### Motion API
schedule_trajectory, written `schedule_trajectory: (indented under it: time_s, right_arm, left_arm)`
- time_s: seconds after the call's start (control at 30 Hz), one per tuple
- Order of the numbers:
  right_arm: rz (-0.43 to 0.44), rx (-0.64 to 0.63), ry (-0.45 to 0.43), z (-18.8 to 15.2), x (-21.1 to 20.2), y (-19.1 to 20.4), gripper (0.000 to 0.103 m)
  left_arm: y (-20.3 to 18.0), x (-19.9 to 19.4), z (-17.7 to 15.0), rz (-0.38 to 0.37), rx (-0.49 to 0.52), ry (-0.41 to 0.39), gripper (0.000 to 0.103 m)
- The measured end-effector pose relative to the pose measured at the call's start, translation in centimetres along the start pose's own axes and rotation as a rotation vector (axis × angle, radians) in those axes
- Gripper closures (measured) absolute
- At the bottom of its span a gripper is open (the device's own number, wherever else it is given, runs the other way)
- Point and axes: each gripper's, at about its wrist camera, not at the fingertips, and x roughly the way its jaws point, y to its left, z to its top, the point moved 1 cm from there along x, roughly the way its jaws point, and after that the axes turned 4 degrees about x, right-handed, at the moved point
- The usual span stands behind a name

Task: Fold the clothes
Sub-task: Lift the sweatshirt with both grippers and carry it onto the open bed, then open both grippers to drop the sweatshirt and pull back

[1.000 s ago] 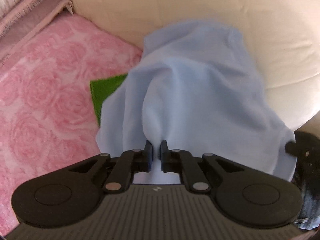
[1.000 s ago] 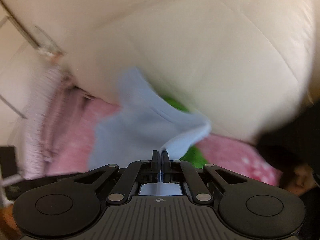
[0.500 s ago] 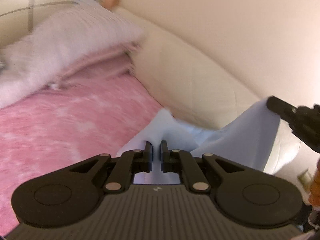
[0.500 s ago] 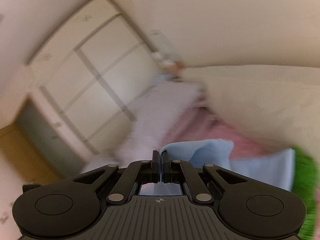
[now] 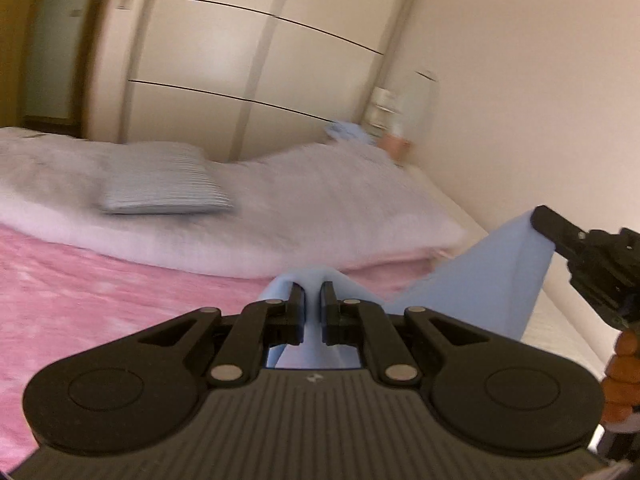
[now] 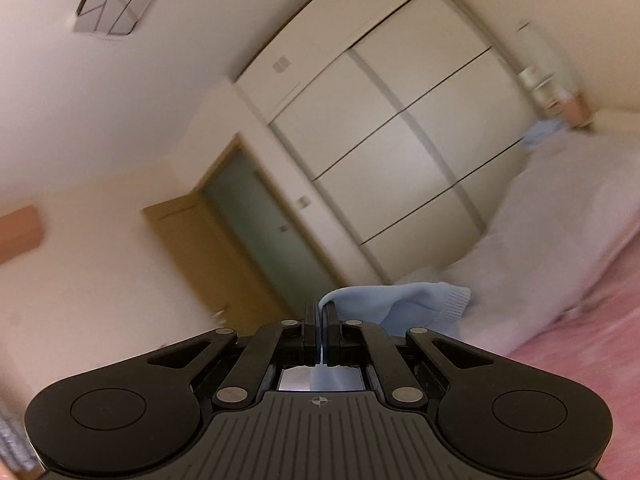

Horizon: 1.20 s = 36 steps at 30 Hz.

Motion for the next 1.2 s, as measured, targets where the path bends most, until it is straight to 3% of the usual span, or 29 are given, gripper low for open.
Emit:
schedule_trajectory:
  time_s: [0.1, 0.17, 0.2, 0.27, 0.33, 0.4, 0.6, 0.7, 0.9, 1.2]
  right_arm:
    - [0.045, 0.002, 0.089, -3.0, 6.6, 3.2, 0.103]
    - [-0.025, 0.008, 0.161, -5.0, 11.2, 4.5, 0.100]
    - [-0.086, -0.009, 0.244, -6.3, 13.6, 5.1, 0.095]
    - [-0.192, -0.038, 0.363, -8.8, 17.0, 5.9, 0.072]
    - [-0.247, -0.051, 0.450, -11.2, 18.6, 5.9, 0.064]
    - [-0.268, -0.061, 0.526, -13.5, 19.1, 6.1, 0.062]
    - [-0.382, -0.173, 0.816, -22.8, 15.4, 5.7, 0.061]
    - [-0.395, -0.175, 0.895, -25.4, 12.6, 4.9, 0.061]
    - [-0.392, -0.209, 0.961, -26.4, 9.9, 5.1, 0.061]
    - [-0.379, -0.239, 0.979, -25.7, 3.3, 5.0, 0.061]
  left_arm:
    - [6.2, -0.9, 0.8, 0.073, -0.031, 0.018, 0.098]
    - [10.5, -0.4, 0.9, 0.154, -0.034, 0.107, 0.096]
    - [12.5, 0.0, 0.7, 0.210, -0.035, 0.165, 0.096]
    - [15.5, 0.1, -0.3, 0.304, -0.013, 0.235, 0.095]
    - [17.3, -0.5, -1.9, 0.349, -0.011, 0.289, 0.095]
    - [18.8, -1.4, -4.0, 0.372, -0.026, 0.339, 0.095]
    - [19.7, -4.8, -11.3, 0.375, -0.084, 0.501, 0.090]
    - [18.4, -6.5, -14.7, 0.388, -0.078, 0.569, 0.090]
    - [15.7, -8.6, -17.7, 0.432, -0.082, 0.613, 0.087]
    - [10.4, -11.9, -19.2, 0.517, -0.101, 0.567, 0.078]
